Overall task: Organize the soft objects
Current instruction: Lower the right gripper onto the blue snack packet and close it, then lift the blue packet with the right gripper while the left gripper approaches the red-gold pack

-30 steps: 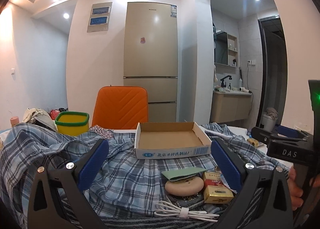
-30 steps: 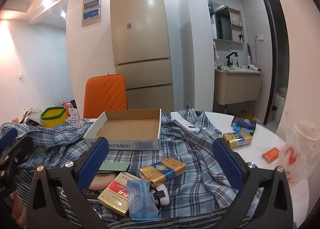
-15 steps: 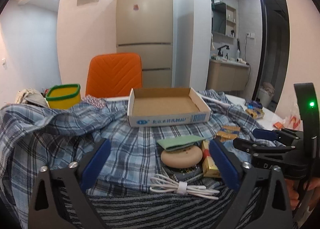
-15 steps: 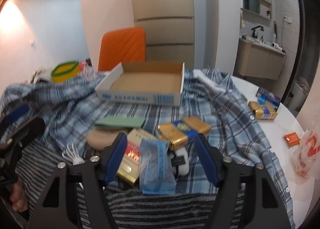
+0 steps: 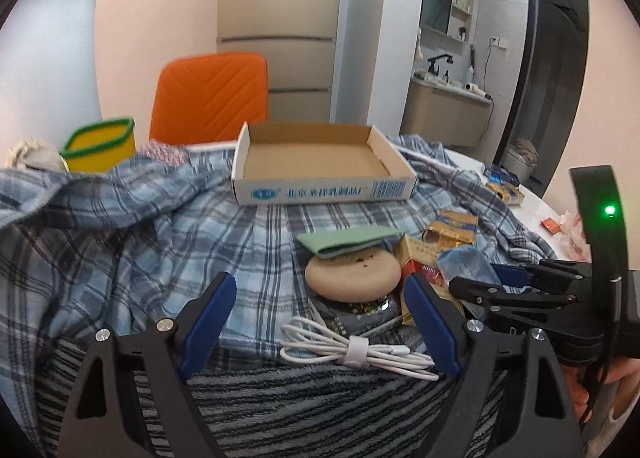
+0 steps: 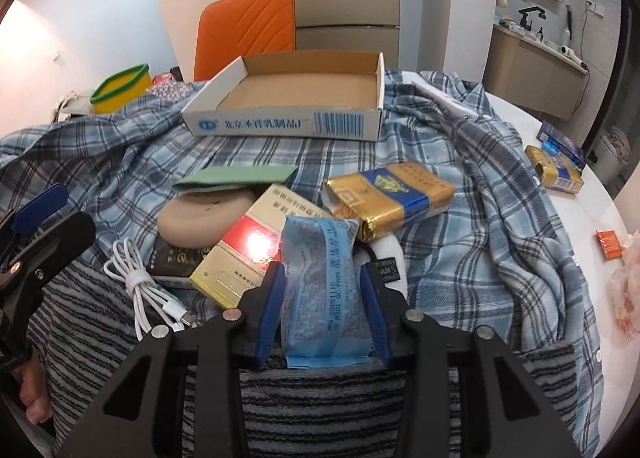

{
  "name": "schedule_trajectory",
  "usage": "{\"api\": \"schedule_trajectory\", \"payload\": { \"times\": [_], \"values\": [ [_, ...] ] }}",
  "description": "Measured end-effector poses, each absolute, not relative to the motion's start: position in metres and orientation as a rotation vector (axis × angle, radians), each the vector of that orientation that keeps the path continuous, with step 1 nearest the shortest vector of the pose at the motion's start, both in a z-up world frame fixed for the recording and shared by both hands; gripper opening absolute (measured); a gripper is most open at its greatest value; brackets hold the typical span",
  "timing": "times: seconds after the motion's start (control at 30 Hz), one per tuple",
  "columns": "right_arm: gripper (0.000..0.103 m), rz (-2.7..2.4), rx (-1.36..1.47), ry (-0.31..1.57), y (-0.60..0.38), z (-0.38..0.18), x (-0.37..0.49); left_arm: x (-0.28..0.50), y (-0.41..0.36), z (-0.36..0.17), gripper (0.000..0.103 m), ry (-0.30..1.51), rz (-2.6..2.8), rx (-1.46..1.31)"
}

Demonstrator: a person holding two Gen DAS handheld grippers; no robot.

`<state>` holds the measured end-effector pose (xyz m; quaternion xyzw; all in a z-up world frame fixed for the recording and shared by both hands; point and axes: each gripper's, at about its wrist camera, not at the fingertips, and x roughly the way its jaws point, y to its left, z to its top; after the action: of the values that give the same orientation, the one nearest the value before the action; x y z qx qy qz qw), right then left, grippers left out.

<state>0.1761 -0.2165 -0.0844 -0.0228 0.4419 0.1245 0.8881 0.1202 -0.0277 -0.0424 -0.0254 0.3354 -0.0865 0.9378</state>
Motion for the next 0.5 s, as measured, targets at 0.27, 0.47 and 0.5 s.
{"api": "schedule_trajectory", "payload": {
  "times": [0.27, 0.47, 0.5],
  "values": [
    [0.028, 0.286, -0.042, 0.881, -0.215, -0.079, 0.171, 0.120, -0.033, -0.046, 0.088, 0.693, -0.206, -0.032],
    [0.027, 0.221, 0.047, 0.694, -0.237, -0.057, 0.149, 0.116, -0.047, -0.039, 0.088, 0.670, -0.216, 0.041],
    [0.027, 0.200, 0.080, 0.666, -0.245, -0.054, 0.146, 0.116, -0.053, -0.038, 0.088, 0.671, -0.217, 0.075]
  ]
}}
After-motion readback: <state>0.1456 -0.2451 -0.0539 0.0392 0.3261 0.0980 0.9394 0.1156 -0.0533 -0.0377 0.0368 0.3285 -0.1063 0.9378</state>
